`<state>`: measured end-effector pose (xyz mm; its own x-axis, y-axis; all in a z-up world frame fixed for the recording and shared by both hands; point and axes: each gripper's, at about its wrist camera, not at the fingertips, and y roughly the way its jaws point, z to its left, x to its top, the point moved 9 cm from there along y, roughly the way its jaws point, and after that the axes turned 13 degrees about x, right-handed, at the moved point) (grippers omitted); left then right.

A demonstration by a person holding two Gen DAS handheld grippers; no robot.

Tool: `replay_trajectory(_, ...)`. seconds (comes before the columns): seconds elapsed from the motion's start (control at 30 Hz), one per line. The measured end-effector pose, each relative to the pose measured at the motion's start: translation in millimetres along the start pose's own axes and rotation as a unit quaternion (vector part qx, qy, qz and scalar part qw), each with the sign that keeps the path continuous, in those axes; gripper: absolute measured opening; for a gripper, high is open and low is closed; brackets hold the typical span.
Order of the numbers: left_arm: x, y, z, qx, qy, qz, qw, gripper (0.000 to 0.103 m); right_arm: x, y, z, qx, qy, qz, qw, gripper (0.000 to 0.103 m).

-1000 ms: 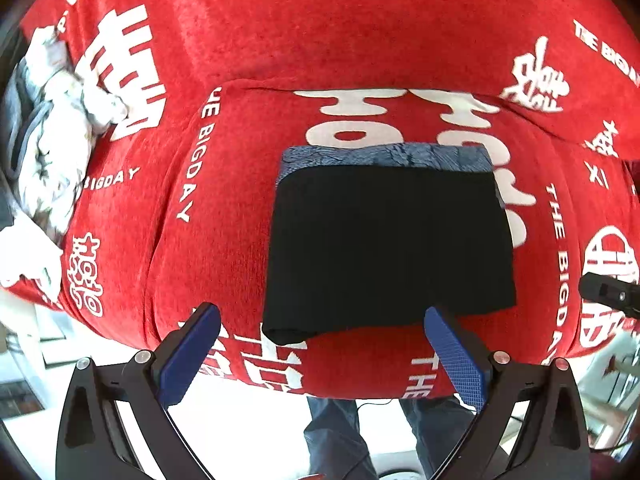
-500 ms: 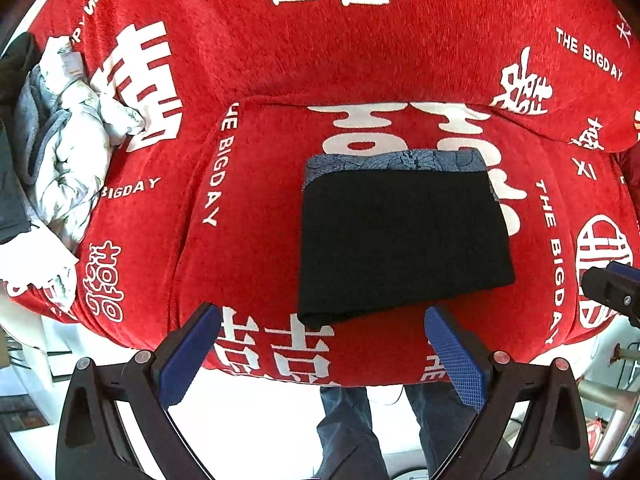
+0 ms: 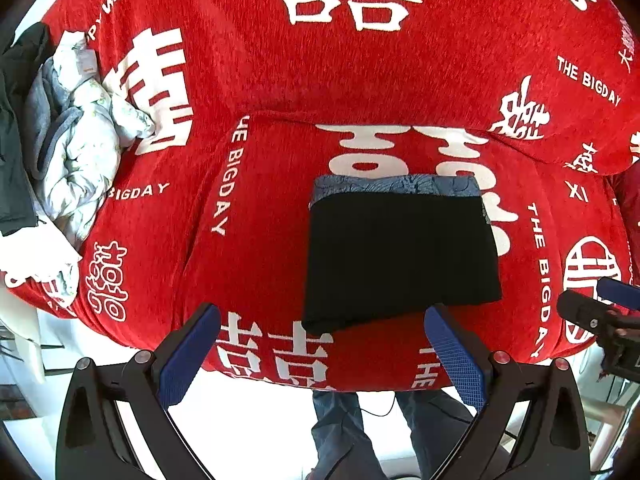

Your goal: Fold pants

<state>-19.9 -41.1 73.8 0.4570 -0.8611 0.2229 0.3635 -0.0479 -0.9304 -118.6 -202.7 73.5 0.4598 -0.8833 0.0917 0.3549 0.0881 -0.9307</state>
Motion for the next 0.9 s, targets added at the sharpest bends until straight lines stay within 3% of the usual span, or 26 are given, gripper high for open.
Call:
replay_trajectory(0.2, 3, -5, -2, 0.004, 0.012, -0.006, 0.9999, 0.102, 2, -5, 7, -0.02, -0.017, -0.01, 1.0, 0.085)
replay_trajectory(0.9, 6, -12, -10, -0.001, 0.034, -0.011, 0.9994, 0.102, 3, -8, 7, -0.021, -0.016, -0.015, 1.0, 0.085)
